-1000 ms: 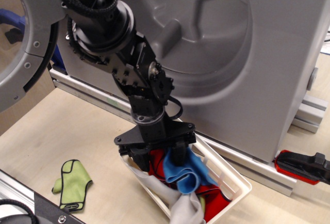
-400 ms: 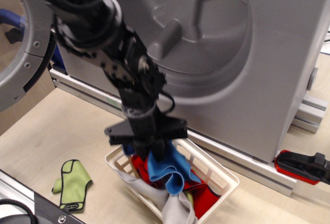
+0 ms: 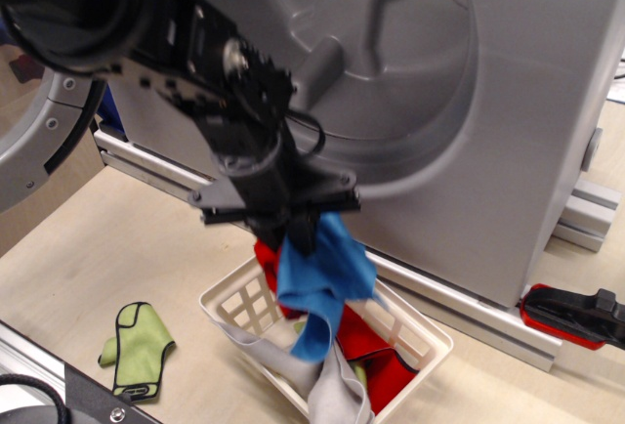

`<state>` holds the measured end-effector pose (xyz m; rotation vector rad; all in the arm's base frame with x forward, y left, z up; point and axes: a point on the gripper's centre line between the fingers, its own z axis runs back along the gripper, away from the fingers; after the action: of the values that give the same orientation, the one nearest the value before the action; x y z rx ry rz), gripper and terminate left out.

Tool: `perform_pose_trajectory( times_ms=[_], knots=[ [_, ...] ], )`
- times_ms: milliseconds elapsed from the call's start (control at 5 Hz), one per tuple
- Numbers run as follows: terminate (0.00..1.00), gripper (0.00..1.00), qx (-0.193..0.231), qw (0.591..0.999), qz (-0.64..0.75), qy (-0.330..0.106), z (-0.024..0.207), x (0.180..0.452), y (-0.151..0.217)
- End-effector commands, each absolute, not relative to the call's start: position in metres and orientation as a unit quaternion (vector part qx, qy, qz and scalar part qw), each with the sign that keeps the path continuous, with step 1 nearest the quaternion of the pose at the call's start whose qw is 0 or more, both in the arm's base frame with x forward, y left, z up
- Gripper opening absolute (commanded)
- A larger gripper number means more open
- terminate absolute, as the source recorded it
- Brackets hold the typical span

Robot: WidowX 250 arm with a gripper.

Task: Put clothes in laundry machine

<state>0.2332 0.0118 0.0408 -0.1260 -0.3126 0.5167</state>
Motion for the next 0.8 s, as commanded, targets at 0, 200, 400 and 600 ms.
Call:
perform_pose_trajectory(
  times_ms=[0,200,400,600],
  knots=[
    [0.00,0.00,-0.048,0.949,0.190,-0.247,0.110,0.242,0.021],
    [0.00,0.00,-0.039,0.944,0.194,-0.265,0.125,0.261,0.051],
    [0.00,0.00,-0.044,0.938,0.209,-0.274,0.134,0.280,0.071],
    [0.00,0.00,-0.036,0.932,0.205,-0.297,0.131,0.298,0.079]
  ],
)
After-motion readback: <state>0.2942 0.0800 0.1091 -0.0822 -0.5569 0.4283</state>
